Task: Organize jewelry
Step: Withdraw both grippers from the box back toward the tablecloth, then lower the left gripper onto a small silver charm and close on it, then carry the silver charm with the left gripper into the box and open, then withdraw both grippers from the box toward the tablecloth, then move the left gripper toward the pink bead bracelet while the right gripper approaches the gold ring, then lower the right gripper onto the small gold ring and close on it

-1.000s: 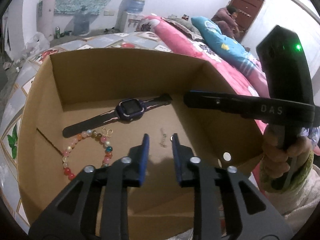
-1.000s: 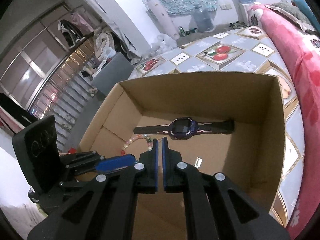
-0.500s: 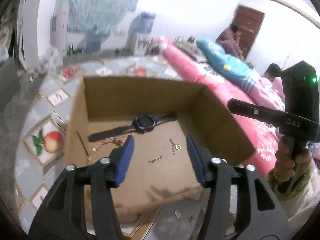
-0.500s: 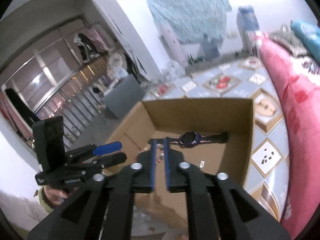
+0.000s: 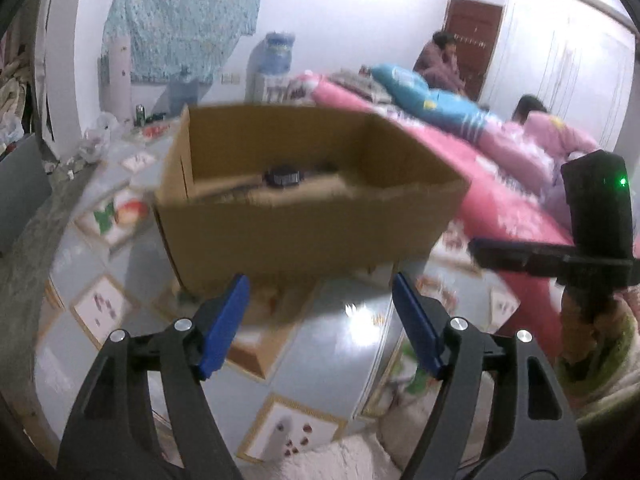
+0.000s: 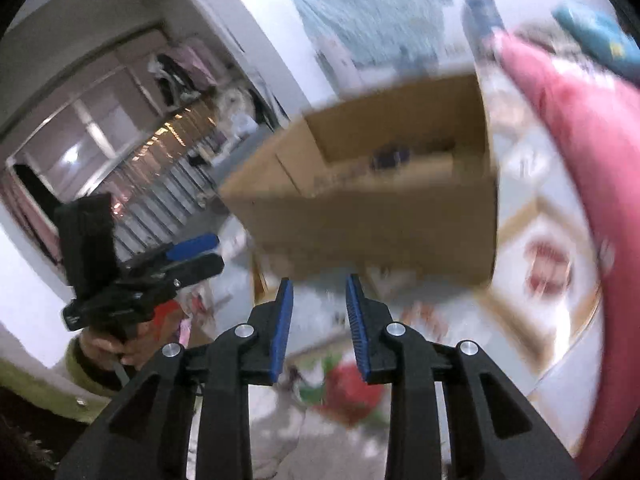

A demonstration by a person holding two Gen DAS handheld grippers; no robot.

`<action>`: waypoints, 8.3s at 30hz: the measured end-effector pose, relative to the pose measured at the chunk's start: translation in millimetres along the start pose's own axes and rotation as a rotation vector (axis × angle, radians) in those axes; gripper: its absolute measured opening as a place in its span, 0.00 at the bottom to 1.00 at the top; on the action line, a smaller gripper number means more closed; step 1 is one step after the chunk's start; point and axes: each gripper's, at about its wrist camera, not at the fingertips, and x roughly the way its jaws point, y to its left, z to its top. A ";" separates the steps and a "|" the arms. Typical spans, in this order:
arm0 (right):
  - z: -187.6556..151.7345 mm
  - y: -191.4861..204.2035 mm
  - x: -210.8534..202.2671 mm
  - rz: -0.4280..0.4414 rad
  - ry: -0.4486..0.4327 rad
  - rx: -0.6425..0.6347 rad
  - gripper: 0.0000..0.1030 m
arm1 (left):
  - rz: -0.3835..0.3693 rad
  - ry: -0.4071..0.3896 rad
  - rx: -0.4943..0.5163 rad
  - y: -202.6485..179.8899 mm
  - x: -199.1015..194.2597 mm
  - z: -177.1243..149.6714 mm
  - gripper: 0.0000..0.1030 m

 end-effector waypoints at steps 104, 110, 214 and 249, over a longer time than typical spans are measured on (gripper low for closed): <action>143.5 -11.8 37.9 -0.155 -0.027 -0.124 0.12 | -0.119 -0.005 0.038 9.9 48.9 117.1 0.04; 166.5 -31.7 72.5 -0.237 0.072 -0.114 0.13 | -0.076 0.111 0.034 22.3 112.0 149.0 0.04; -23.1 -32.8 41.5 -0.479 0.226 -0.174 0.94 | 0.135 0.263 0.235 -47.2 82.9 -26.1 0.81; -6.1 -18.5 56.8 -0.398 0.178 -0.072 0.27 | 0.171 0.251 0.164 -19.6 65.8 -42.5 0.81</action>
